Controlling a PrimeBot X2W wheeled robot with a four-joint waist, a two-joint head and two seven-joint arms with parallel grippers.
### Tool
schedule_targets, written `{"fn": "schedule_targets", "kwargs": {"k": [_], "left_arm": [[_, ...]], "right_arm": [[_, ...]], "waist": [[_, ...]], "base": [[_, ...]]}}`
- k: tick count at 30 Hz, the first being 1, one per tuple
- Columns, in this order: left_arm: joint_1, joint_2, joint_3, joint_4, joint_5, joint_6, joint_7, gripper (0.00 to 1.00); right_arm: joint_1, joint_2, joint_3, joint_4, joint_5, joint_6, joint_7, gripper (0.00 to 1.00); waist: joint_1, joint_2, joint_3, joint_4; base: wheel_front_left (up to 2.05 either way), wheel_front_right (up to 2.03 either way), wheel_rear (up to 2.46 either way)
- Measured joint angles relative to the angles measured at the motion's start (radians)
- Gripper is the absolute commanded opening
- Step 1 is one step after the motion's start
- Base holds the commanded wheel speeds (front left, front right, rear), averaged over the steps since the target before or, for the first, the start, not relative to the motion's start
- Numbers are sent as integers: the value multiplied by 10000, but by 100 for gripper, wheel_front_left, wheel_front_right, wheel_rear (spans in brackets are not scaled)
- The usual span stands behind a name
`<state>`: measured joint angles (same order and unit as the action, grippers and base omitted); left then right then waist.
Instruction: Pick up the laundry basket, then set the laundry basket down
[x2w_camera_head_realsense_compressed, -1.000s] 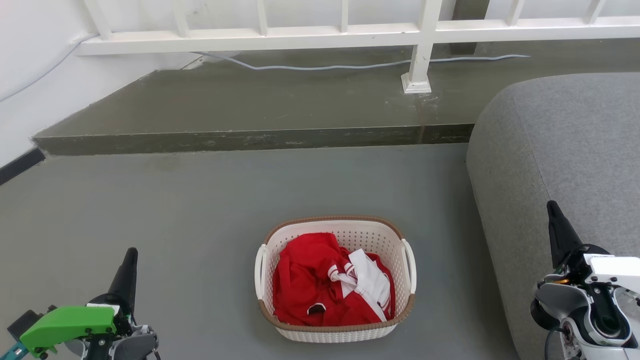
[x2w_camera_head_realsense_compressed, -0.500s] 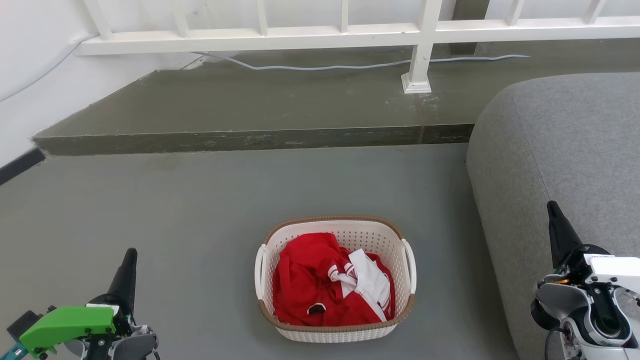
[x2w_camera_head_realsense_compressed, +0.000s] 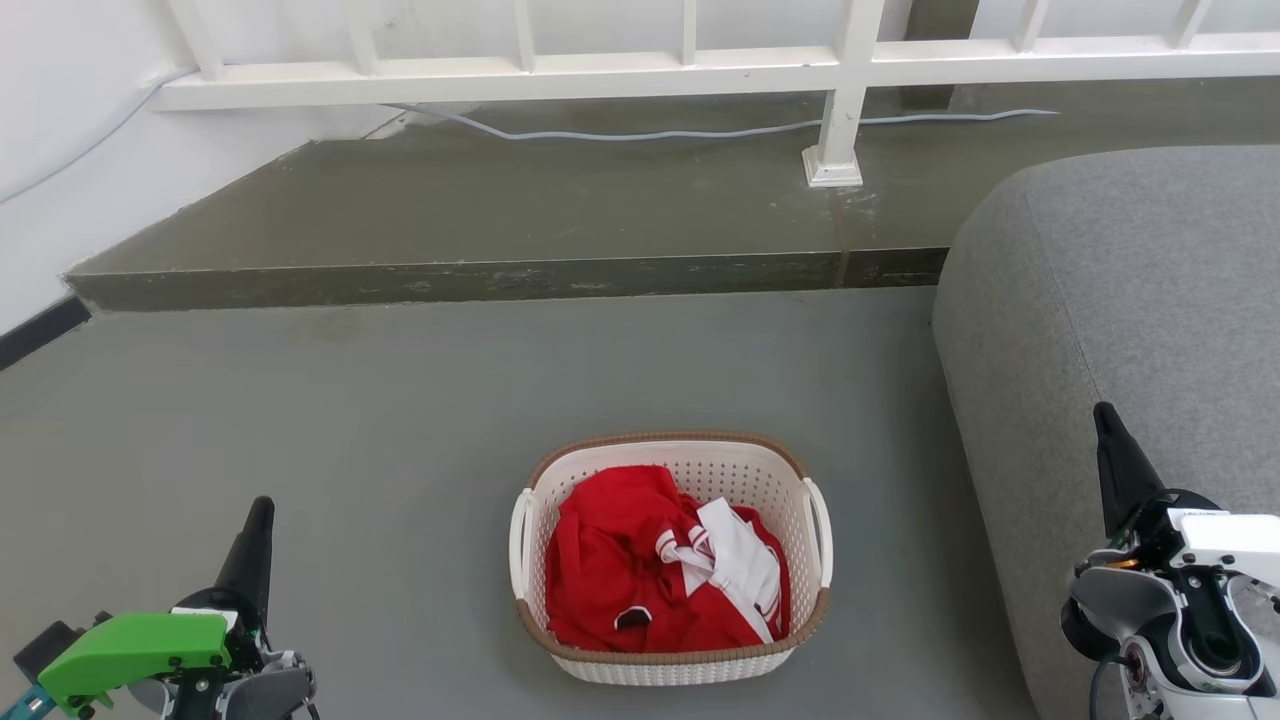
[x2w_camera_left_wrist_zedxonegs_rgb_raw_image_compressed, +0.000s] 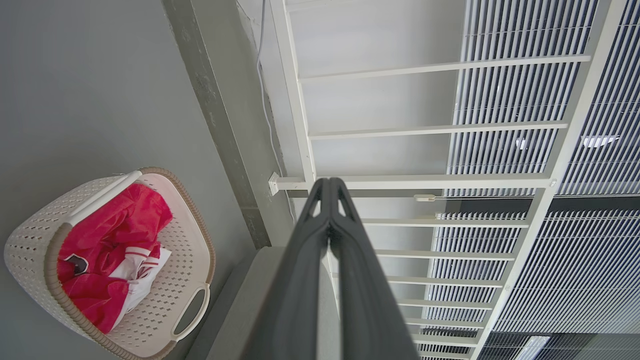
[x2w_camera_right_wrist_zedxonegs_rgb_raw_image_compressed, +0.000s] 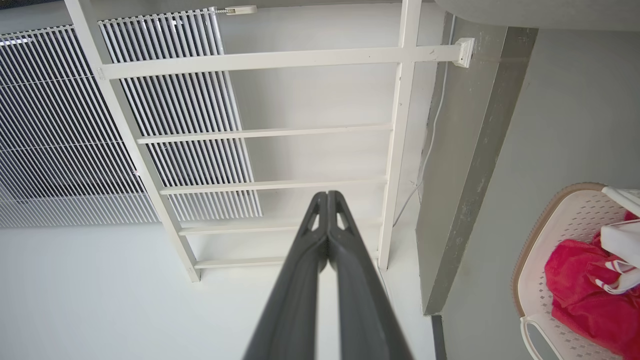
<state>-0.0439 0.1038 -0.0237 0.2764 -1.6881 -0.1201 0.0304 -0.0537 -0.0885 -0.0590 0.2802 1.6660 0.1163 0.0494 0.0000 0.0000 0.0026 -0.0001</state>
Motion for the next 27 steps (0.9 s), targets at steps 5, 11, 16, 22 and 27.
{"fn": "schedule_targets", "kwargs": {"k": [5, 11, 16, 22, 27], "left_arm": [[-1, 0, 4, 2, 0, 0, 0, 0], [-2, -2, 12, 6, 0, 0, 0, 0], [-3, -4, 17, 6, 0, 0, 0, 0], [-4, -4, 31, 10, 0, 0, 12, 0], [-4, -6, 52, 12, 0, -2, 12, 0]], "right_arm": [[0, 0, -2, 4, 0, 12, 0, 0], [0, 2, -6, 6, 0, 13, 2, 0], [-1, 4, -12, 8, 0, 13, 2, 0], [-1, 4, -17, 8, 0, 13, 2, 0], [-2, 6, -27, 8, -2, 13, 2, 0]], "waist": [[0, 0, 0, 0], [0, 0, -1, 0], [0, 0, -1, 0], [0, 0, -1, 0], [0, 0, -1, 0]], "base": [[0, 0, 0], [0, 0, 0], [0, 0, 0], [0, 0, 0], [0, 0, 0]]}}
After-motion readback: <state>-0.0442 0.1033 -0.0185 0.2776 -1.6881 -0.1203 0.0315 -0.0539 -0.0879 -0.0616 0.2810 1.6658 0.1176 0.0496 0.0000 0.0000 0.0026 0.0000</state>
